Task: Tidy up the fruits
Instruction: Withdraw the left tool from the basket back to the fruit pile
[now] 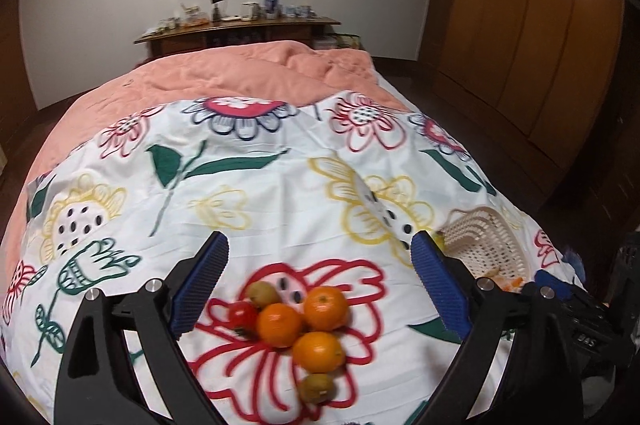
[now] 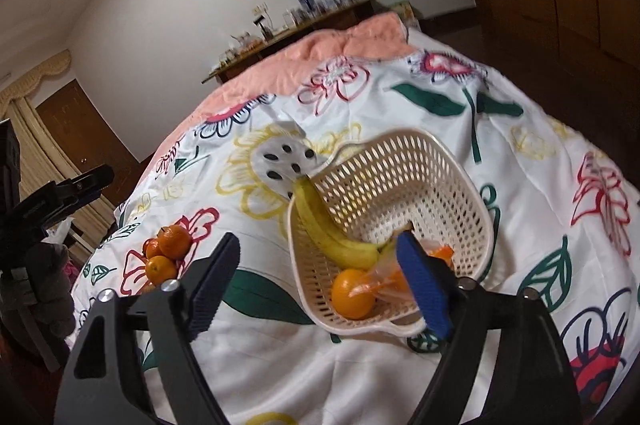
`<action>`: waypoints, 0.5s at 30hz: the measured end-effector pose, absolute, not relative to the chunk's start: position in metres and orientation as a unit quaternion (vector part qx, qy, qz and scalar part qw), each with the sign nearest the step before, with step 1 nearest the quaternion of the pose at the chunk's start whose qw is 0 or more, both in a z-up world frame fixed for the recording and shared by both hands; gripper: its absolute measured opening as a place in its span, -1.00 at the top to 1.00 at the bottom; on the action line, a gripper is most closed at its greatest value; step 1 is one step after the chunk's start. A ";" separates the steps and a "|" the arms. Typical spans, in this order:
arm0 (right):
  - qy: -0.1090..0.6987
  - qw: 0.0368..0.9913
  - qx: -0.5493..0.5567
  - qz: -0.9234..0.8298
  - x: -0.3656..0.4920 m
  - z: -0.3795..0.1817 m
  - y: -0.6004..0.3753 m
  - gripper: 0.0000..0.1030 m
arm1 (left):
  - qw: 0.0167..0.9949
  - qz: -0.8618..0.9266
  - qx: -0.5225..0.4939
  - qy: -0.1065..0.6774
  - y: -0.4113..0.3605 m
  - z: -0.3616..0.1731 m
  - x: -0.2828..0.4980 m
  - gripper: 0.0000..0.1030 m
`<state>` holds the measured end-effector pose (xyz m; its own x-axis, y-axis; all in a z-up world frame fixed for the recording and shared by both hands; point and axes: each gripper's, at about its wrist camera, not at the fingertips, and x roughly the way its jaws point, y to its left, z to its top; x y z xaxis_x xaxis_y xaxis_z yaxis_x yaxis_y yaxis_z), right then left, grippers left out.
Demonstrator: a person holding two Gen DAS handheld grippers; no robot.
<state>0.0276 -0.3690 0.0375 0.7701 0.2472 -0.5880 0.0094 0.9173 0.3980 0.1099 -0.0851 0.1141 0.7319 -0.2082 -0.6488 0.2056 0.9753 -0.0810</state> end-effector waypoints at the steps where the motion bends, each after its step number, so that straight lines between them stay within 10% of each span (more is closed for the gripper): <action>1: 0.332 0.923 0.185 0.070 0.028 0.040 -0.365 -0.57 | 0.931 -0.107 -0.005 0.348 -0.080 0.115 0.109 -0.82; 15: 0.330 0.924 0.157 0.116 0.024 0.059 -0.333 -0.64 | 0.928 -0.071 -0.037 0.363 -0.027 0.096 0.109 -0.71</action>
<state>0.0243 -0.3328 0.0592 0.7560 0.3171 -0.5727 -0.1098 0.9239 0.3666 0.1085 -0.0271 0.0960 0.7263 -0.1578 -0.6691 0.1046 0.9873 -0.1193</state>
